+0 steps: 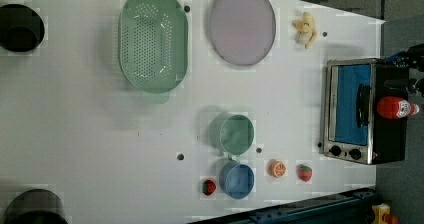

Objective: Pick Ketchup from oven and place it on table.

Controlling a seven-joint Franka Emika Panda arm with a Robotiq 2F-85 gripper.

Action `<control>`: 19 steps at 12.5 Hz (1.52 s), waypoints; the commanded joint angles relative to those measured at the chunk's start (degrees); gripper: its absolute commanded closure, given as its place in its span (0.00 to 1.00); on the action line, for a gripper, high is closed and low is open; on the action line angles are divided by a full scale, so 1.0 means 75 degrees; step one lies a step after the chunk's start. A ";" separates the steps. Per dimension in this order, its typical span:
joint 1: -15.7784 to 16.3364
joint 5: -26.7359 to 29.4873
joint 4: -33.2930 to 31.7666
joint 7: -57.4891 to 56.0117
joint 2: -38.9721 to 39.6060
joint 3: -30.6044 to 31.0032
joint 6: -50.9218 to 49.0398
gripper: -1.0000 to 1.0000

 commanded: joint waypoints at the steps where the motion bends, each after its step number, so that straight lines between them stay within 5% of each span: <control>1: -0.0290 -0.0046 -0.0648 0.0155 -0.2299 -0.0300 -0.1449 0.21; 3: -0.0294 -0.0049 -0.0648 0.0155 -0.2297 -0.0320 -0.1438 0.00; 10: -0.0736 -0.0217 -0.0635 0.0155 -0.1788 -0.1801 -0.0575 0.00; 19: -0.0894 -0.0078 -0.0608 0.0155 0.0752 -0.4029 0.1740 0.00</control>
